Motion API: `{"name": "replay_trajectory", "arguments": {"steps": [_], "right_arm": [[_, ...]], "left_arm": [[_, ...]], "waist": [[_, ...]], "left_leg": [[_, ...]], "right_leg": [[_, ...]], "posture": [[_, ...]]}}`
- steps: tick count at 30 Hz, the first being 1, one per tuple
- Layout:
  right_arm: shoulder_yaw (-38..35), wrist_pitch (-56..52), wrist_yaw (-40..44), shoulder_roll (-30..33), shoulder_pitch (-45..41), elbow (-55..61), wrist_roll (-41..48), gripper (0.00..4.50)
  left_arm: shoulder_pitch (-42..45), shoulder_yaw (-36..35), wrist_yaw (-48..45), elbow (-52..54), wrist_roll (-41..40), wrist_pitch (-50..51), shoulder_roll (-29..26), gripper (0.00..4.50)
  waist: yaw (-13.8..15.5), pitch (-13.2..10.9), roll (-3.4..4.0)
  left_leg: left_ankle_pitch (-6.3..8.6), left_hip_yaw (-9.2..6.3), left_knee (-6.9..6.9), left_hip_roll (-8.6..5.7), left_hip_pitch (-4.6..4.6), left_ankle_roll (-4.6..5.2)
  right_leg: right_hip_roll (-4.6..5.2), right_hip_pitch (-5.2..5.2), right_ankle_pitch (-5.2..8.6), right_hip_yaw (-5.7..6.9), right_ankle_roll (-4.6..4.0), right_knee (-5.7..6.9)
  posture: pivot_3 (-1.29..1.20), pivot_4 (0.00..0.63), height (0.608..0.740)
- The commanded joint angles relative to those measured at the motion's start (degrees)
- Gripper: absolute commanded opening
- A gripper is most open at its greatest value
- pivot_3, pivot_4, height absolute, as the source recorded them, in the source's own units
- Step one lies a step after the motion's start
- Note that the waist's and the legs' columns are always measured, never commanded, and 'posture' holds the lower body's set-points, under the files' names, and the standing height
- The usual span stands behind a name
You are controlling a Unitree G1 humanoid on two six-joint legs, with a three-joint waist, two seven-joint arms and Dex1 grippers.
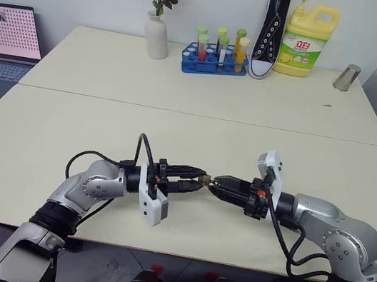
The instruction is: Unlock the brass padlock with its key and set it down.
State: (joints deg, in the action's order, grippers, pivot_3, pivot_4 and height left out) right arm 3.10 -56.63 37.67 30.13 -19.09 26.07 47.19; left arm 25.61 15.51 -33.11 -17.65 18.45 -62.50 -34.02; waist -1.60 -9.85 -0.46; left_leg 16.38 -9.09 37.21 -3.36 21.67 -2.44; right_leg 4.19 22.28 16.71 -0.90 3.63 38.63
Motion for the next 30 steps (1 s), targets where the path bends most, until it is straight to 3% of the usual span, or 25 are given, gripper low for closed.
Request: {"name": "replay_trajectory", "arguments": {"steps": [1,5,8,10,22,30], "right_arm": [[-0.70,0.03,0.67,-0.19,-0.69,0.55,1.42,1.64],[-0.86,0.07,0.43,-0.57,-0.96,0.06,1.73,1.47],[-0.77,-0.02,0.56,-0.41,-1.05,-0.14,2.03,0.74],[-0.73,-0.03,0.69,-0.16,-1.00,-0.16,2.14,0.00],[-2.05,-1.77,0.90,0.24,-1.47,-0.19,4.77,0.00],[-7.82,-22.64,-5.23,-0.53,-7.92,-9.00,21.53,0.00]], "left_arm": [[0.91,-0.18,1.26,1.85,-0.26,0.08,-0.29,0.98],[0.80,-0.04,1.32,2.16,-0.25,0.35,-0.19,0.98],[0.88,-0.09,1.45,2.04,-0.29,0.73,-0.10,0.98],[0.89,-0.13,1.53,2.06,-0.06,0.71,-0.19,0.98],[0.82,0.18,2.04,2.17,0.84,-0.23,-0.57,0.98],[2.79,0.25,5.24,-0.56,6.95,-4.84,-1.70,0.98]], "waist": [[0.00,0.00,0.00],[-0.02,0.00,0.00],[-0.03,0.00,0.00],[-0.02,0.00,0.00],[-0.03,0.00,0.00],[-0.09,0.01,0.02]], "left_leg": [[0.00,0.00,0.00,0.00,0.00,0.00],[0.00,0.01,0.00,0.00,0.00,0.00],[0.00,0.00,0.00,0.00,0.00,0.00],[0.00,0.00,0.00,0.00,0.00,0.00],[0.00,0.01,0.01,0.00,0.00,0.00],[-0.01,0.02,0.03,0.00,-0.01,0.00]], "right_leg": [[0.00,0.00,0.00,0.00,0.00,0.00],[0.00,0.00,0.00,0.00,0.00,0.00],[0.00,0.00,0.00,0.00,0.00,0.00],[0.00,0.00,0.00,0.00,0.00,0.01],[0.00,0.00,0.00,0.00,0.00,0.02],[0.00,0.00,-0.01,-0.02,-0.01,0.09]], "posture": [[0.00,0.150,0.740],[0.00,0.150,0.740],[0.00,0.150,0.740],[0.00,0.150,0.740],[0.00,0.150,0.740],[0.00,0.150,0.740]]}}
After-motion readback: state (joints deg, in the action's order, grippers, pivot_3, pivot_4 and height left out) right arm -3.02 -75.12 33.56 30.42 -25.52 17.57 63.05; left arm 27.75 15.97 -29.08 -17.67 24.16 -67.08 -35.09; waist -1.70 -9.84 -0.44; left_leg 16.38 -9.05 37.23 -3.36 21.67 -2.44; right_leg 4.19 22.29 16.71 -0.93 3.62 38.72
